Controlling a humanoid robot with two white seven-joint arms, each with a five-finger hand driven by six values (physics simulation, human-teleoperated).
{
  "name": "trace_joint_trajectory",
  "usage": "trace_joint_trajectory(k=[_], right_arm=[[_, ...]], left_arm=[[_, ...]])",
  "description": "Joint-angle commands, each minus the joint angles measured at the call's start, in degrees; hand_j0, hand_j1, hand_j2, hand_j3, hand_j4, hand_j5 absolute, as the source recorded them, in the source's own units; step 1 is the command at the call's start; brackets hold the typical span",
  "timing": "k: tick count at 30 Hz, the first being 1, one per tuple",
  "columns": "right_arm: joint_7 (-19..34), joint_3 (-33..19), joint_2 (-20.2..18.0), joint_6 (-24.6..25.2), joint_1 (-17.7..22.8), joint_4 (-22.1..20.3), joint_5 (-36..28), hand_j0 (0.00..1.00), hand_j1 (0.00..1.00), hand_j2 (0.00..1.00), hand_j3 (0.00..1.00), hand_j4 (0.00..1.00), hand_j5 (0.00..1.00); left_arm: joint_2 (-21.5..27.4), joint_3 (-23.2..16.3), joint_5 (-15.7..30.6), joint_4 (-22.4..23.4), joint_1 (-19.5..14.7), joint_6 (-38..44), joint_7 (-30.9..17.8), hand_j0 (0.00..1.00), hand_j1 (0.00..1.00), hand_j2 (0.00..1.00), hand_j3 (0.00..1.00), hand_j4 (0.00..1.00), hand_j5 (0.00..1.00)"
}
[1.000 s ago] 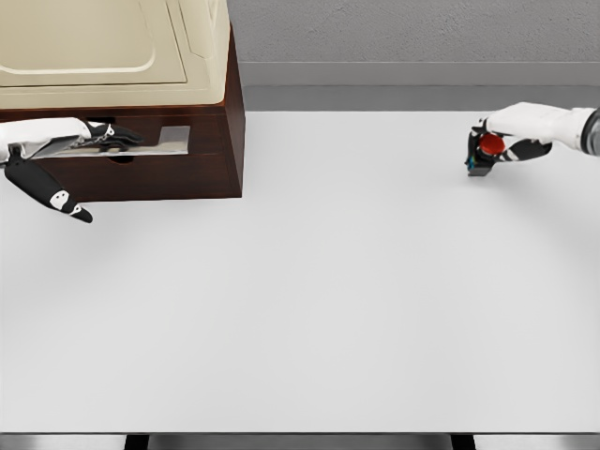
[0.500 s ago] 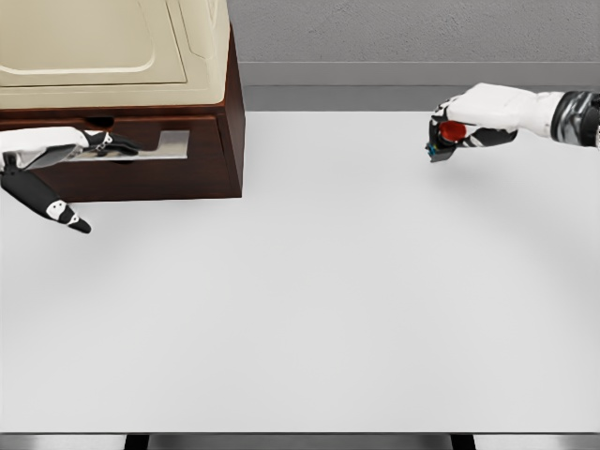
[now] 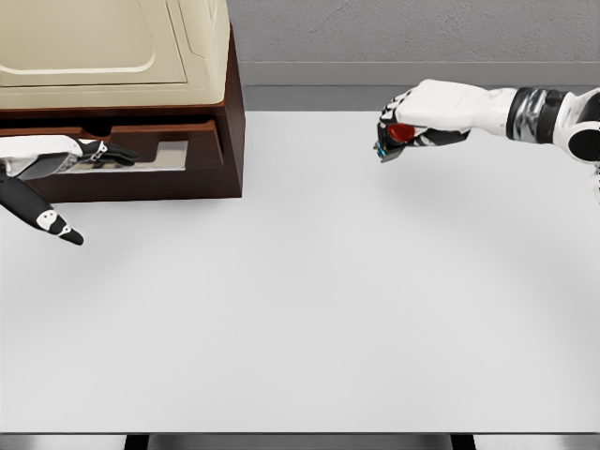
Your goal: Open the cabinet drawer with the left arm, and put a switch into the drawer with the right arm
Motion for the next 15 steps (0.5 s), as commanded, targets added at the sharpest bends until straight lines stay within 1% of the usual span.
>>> trace_joint_trajectory(k=[1, 2, 4, 7, 11, 15], right_arm=[[-0.1, 0.6, 0.3, 0.4, 0.0, -2.6, -0.6, 0.49, 0.49, 0.49, 0.49, 0.49, 0.49], [-0.1, 0.9, 0.5, 0.4, 0.0, -3.2, -0.6, 0.49, 0.49, 0.49, 0.49, 0.49, 0.49], [-0.1, 2.1, 1.6, 0.5, -0.1, -3.2, -0.6, 0.49, 0.49, 0.49, 0.49, 0.49, 0.49], [-0.1, 2.4, 3.3, 0.6, -0.3, -3.3, -0.6, 0.49, 0.49, 0.49, 0.49, 0.49, 0.49], [-0.1, 3.4, 5.7, 0.5, -0.8, -3.3, -0.6, 0.49, 0.49, 0.49, 0.49, 0.49, 0.49], [-0.1, 3.5, 7.0, 0.6, -1.5, -3.3, -0.6, 0.49, 0.49, 0.49, 0.49, 0.49, 0.49]], left_arm=[[0.3, -1.1, -4.0, 0.3, 0.0, 0.2, 0.0, 1.0, 1.0, 1.0, 1.0, 1.0, 1.0], [0.3, -1.1, -3.9, 0.2, 0.0, 0.2, 0.0, 1.0, 1.0, 1.0, 1.0, 1.0, 1.0], [1.2, -1.1, -2.8, 0.0, 0.0, 0.2, 0.0, 1.0, 1.0, 1.0, 1.0, 1.0, 1.0], [1.8, -1.2, -1.6, -0.1, 0.0, 0.2, 0.0, 1.0, 1.0, 1.0, 1.0, 1.0, 1.0], [2.0, -1.4, -1.1, -0.6, 0.1, 0.2, 0.0, 1.0, 1.0, 1.0, 1.0, 1.0, 1.0], [2.0, -1.4, -1.1, -0.6, 0.5, 0.2, 0.0, 1.0, 1.0, 1.0, 1.0, 1.0, 1.0]])
